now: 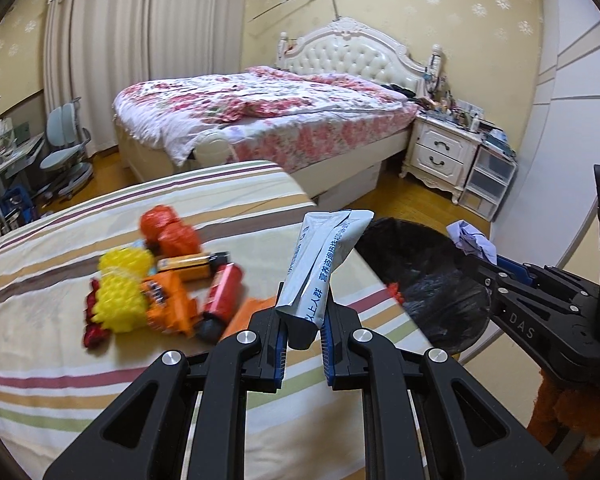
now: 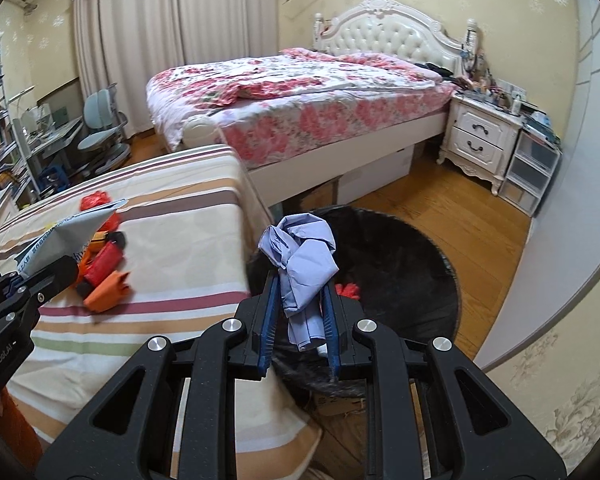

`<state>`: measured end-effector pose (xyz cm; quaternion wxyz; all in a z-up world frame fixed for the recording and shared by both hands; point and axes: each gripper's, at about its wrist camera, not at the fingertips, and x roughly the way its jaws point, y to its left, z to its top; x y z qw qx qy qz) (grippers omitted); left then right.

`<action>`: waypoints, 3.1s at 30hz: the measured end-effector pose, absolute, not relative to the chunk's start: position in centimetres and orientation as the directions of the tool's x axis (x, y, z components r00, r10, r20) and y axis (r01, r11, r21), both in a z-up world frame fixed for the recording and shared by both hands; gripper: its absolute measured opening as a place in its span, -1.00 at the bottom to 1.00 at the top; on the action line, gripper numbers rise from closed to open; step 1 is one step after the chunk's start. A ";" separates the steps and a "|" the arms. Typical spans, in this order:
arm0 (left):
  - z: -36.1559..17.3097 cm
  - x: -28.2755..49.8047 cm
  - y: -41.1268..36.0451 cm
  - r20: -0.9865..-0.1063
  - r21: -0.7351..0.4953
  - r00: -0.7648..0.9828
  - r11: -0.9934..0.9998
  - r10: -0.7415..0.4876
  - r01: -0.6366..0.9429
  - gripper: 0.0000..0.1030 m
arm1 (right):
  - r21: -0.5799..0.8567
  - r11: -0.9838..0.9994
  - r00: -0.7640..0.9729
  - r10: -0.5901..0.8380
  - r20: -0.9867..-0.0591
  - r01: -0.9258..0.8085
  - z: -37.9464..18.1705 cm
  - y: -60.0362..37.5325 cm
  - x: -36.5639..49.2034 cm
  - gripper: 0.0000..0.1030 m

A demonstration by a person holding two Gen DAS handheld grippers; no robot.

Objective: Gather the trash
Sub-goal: 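Carry the tube and cloth over the black bin and open both grippers, then move both open grippers back toward the remaining trash on the bed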

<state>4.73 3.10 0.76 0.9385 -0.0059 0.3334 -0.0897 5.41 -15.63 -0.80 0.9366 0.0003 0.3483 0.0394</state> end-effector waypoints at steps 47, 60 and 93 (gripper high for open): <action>-3.0 11.9 -4.3 -0.718 -0.055 0.675 0.981 -0.170 0.189 0.36 | 0.073 0.994 0.707 -0.010 -0.707 0.086 -4.3 -23.3 10.4 0.07; -1.1 9.5 2.7 -0.696 -0.050 0.713 0.997 -0.082 0.066 0.38 | 0.079 0.997 0.699 0.055 -0.713 0.002 -3.5 -17.8 9.3 0.14; -3.0 3.7 19.7 -0.742 -0.052 0.656 0.964 0.137 -0.260 0.37 | 0.096 0.943 0.601 0.279 -0.749 -0.318 -3.2 -1.1 6.3 0.14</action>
